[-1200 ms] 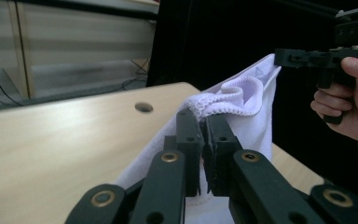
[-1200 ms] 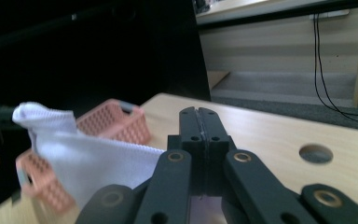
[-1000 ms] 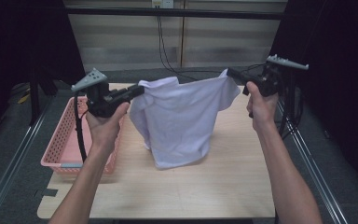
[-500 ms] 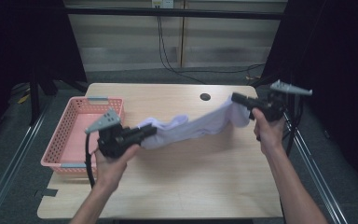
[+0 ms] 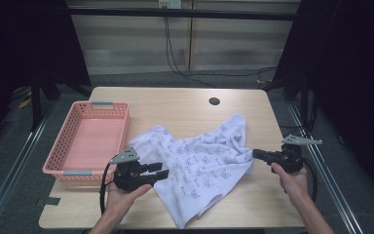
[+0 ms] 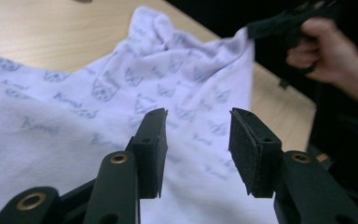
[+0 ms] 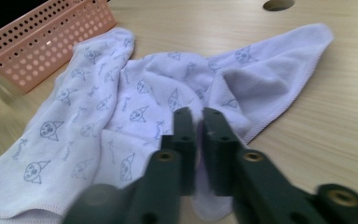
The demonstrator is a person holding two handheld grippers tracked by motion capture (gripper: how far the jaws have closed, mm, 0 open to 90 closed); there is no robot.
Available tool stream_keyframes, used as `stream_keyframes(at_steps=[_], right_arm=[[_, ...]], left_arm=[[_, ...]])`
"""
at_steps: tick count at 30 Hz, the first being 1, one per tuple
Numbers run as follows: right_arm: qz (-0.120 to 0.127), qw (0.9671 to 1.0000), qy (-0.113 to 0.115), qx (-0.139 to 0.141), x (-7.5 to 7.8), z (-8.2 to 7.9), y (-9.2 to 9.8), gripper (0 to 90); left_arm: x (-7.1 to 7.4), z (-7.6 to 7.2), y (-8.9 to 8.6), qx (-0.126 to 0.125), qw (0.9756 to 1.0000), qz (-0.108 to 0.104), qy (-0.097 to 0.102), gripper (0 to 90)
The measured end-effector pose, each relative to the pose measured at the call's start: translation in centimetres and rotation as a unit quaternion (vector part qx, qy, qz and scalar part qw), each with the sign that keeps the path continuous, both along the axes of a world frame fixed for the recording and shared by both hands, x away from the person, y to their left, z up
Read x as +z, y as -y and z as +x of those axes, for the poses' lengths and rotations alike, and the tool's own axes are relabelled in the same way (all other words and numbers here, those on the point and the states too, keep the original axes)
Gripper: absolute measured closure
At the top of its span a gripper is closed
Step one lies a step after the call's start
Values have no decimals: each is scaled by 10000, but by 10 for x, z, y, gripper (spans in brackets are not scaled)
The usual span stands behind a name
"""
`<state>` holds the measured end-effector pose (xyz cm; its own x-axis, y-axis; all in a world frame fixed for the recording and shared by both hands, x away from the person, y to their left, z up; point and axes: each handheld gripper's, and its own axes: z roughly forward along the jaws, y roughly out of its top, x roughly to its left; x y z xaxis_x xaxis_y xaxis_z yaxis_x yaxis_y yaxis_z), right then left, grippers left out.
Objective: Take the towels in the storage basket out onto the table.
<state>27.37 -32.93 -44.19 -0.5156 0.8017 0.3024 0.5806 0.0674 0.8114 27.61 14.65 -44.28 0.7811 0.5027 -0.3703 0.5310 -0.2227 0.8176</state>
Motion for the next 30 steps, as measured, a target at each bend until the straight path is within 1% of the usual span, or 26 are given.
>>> stream_keyframes(at_steps=[1, 2, 3, 4, 5, 6, 7, 8, 10, 11, 12, 13, 14, 15, 16, 17, 18, 19, 21, 22, 23, 24, 25, 26, 27, 30], right_arm=[[77, 9998, 141, -91, 6, -4, 4, 729], [77, 9998, 141, -91, 6, -4, 4, 729], [130, 9995, 245, -126, 12, -8, 5, 648], [130, 9995, 245, -126, 12, -8, 5, 648], [80, 9995, 304, -54, 15, -12, 1, 630], [92, 9995, 315, -24, 16, -15, -2, 616], [92, 9995, 315, -24, 16, -15, -2, 616], [104, 9995, 303, 57, 14, -17, -6, 607], [184, 9991, 208, 309, 5, -20, -20, 583], [90, 9985, -42, 545, -9, -20, -38, 562], [90, 9985, -42, 545, -9, -20, -38, 562], [10, 9976, -125, 680, -15, -19, -44, 550], [-172, 9949, -404, 909, -31, -15, -62, 522], [-204, 9937, -500, 978, -36, -12, -69, 513], [-201, 9934, -556, 985, -40, -10, -72, 500], [-201, 9934, -556, 985, -40, -10, -72, 500], [-193, 9929, -632, 987, -44, -8, -75, 468], [-346, 9916, -709, 1022, -52, -4, -81, 406], [-417, 9891, -840, 1133, -57, -4, -86, 348], [-417, 9891, -840, 1133, -57, -4, -86, 348], [-408, 9866, -867, 1319, -60, -6, -94, 333], [-407, 9861, -849, 1370, -59, -7, -96, 334], [-415, 9859, -793, 1415, -58, -8, -99, 333], [-325, 9859, -777, 1446, -56, -9, -102, 334], [-260, 9858, -771, 1467, -56, -8, -104, 333], [-296, 9843, -766, 1561, -56, -9, -111, 335]], left_arm=[[-6, 5, 1, -17, 10000, 11, -90, 609], [-9, 8, 2, -65, 9999, 104, -91, 609], [-19, 13, 6, -212, 9994, 263, -119, 650], [-19, 13, 6, -212, 9994, 263, -119, 654], [-27, 16, 8, -269, 9987, 393, -197, 684], [-27, 16, 8, -269, 9987, 393, -197, 689], [-31, 17, 8, -278, 9986, 353, -282, 689], [-35, 17, 9, -312, 9980, 454, -301, 693], [-40, 16, 13, -387, 9967, 664, -254, 707], [-42, 15, 17, -577, 9946, 837, -197, 773], [-42, 15, 17, -577, 9946, 837, -197, 793], [-44, 15, 21, -616, 9931, 988, -128, 793], [-46, 16, 23, -639, 9922, 1058, -154, 825], [-50, 18, 27, -605, 9913, 1146, -212, 825], [-50, 18, 27, -605, 9913, 1146, -212, 816], [-52, 18, 28, -644, 9905, 1193, -237, 816], [-54, 18, 30, -619, 9900, 1231, -287, 790], [-56, 17, 32, -653, 9895, 1256, -286, 734], [-56, 16, 33, -628, 9900, 1223, -306, 652], [-56, 16, 34, -616, 9907, 1152, -390, 652], [-56, 13, 38, -575, 9900, 1258, -264, 628], [-56, 13, 38, -575, 9900, 1258, -264, 642], [-56, 11, 40, -537, 9896, 1322, -193, 661], [-56, 10, 41, -509, 9891, 1376, -155, 687], [-56, 9, 43, -485, 9886, 1421, -134, 698], [-54, 5, 46, -550, 9874, 1474, -184, 693]])
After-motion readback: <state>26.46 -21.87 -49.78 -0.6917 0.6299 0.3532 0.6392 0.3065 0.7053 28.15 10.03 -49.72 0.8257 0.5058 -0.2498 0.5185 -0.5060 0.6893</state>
